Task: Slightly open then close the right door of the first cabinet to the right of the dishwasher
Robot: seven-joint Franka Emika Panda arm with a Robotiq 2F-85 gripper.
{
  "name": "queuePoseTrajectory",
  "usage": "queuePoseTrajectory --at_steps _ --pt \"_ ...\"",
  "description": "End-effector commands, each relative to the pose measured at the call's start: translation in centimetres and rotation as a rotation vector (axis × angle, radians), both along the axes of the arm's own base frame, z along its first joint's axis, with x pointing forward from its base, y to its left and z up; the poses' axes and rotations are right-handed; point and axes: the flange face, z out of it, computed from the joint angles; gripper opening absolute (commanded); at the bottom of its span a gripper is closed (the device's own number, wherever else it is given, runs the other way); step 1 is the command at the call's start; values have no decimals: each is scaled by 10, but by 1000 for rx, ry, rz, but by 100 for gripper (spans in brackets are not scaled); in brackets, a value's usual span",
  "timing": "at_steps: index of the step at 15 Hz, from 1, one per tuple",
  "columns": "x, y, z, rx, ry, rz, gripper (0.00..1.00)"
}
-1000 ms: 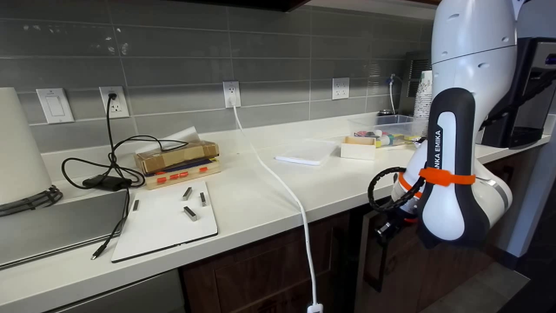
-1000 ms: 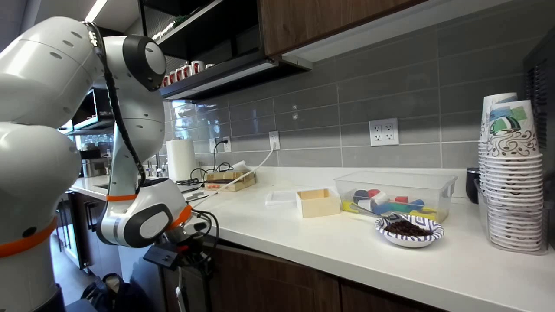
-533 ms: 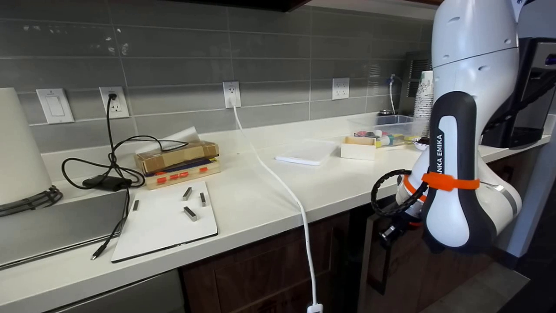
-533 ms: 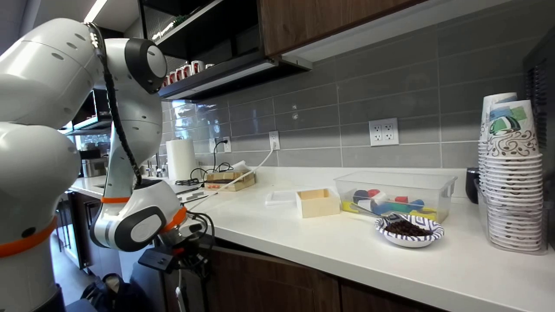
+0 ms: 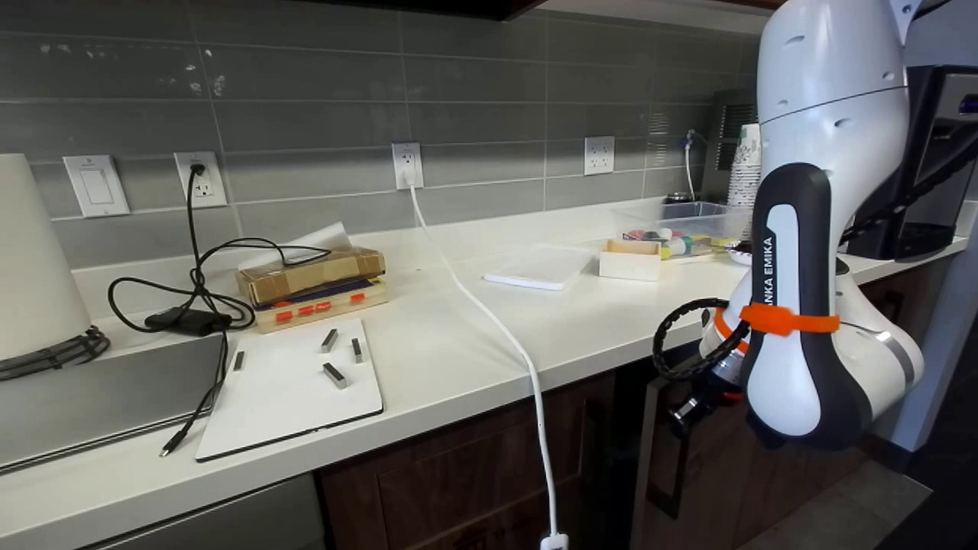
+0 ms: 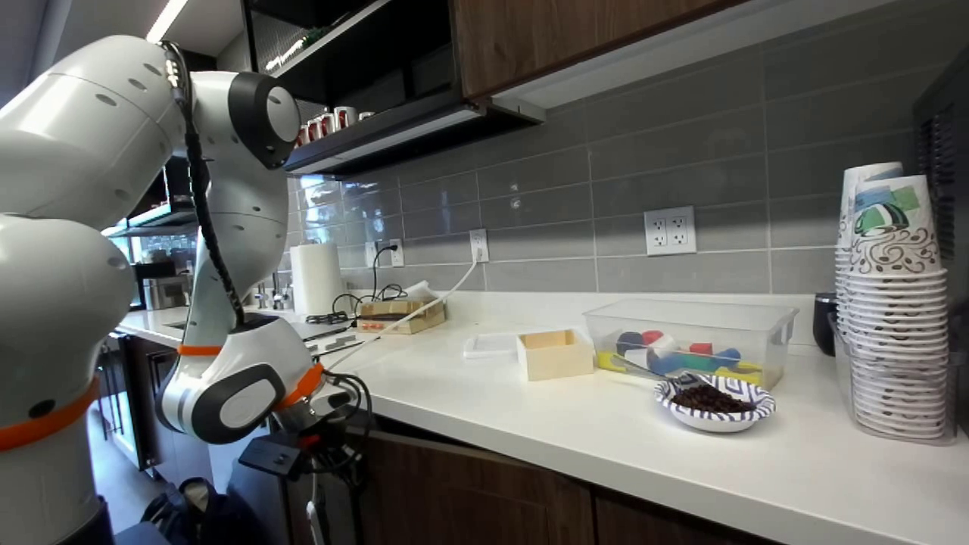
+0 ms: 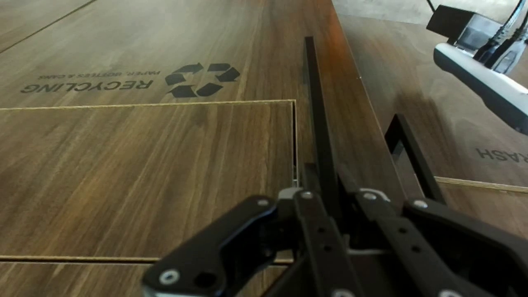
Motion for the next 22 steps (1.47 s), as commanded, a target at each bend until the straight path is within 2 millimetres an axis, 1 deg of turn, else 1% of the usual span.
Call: queuePoseTrajectory --at_steps 1,8,14,18,22 --pt "-22 -6 -13 -12 66 -49 3" --pt "-14 -9 -6 -21 69 -19 3" --pt "-7 -15 5 -21 53 -19 3" --pt "5 -17 8 -25 37 -21 3" --pt "23 -13 10 -27 23 -21 3"
